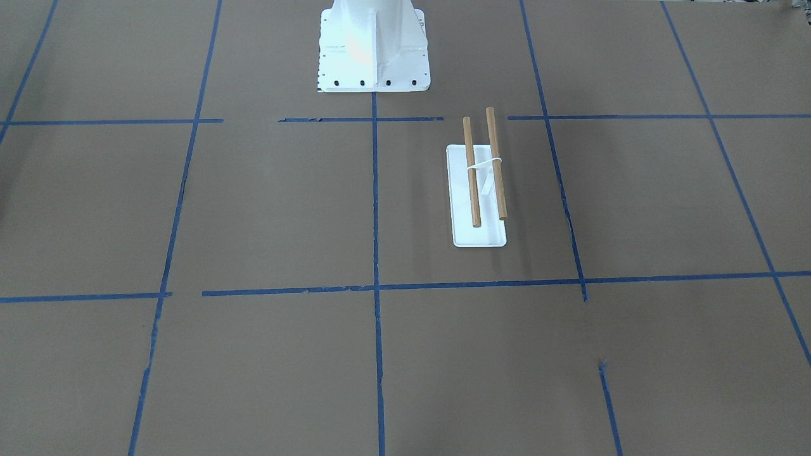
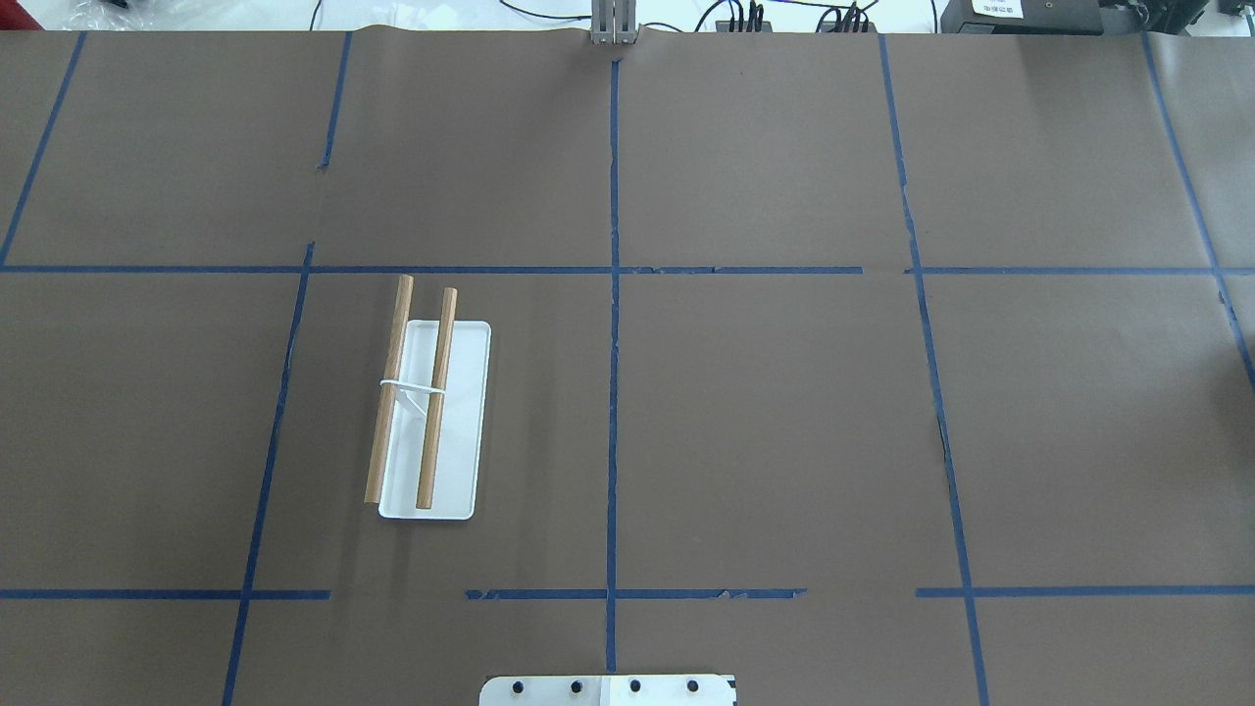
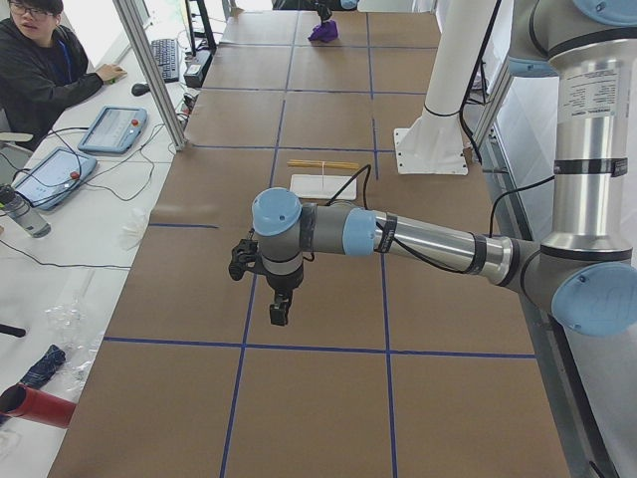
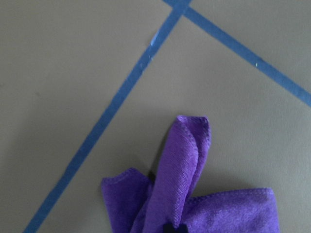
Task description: Hang towel on rack
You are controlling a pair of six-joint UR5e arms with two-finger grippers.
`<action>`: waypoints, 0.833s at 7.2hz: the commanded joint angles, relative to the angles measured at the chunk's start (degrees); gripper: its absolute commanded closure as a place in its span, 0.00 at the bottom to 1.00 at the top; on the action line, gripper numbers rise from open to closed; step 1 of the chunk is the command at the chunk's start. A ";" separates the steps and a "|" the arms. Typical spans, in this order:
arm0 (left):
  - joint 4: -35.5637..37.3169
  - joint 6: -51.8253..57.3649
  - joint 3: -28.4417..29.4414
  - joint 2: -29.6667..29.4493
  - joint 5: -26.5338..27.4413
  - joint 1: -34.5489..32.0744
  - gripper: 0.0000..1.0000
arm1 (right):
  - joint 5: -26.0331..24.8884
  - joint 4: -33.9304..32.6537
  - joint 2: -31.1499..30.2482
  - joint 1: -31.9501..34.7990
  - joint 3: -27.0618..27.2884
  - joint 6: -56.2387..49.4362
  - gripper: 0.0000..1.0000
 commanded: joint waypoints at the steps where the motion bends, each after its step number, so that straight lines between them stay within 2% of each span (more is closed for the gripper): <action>1: -0.18 -0.16 -0.71 -3.85 0.01 -0.04 0.00 | 3.00 -0.05 1.43 -0.96 7.30 0.35 1.00; 2: -0.53 -0.51 -1.15 -6.66 0.01 0.05 0.00 | 6.50 -0.23 3.88 -1.40 9.24 0.79 1.00; 4: -4.11 -0.69 -0.54 -14.04 0.45 0.14 0.00 | 6.79 -1.10 7.83 -4.30 10.40 0.97 1.00; 5: -12.57 -1.90 4.77 -15.72 -0.16 1.36 0.00 | 7.32 -8.15 13.16 -6.74 12.58 2.27 1.00; 6: -17.97 -9.83 5.60 -15.91 -3.82 1.98 0.00 | 6.81 -16.93 19.39 -9.29 15.91 5.85 1.00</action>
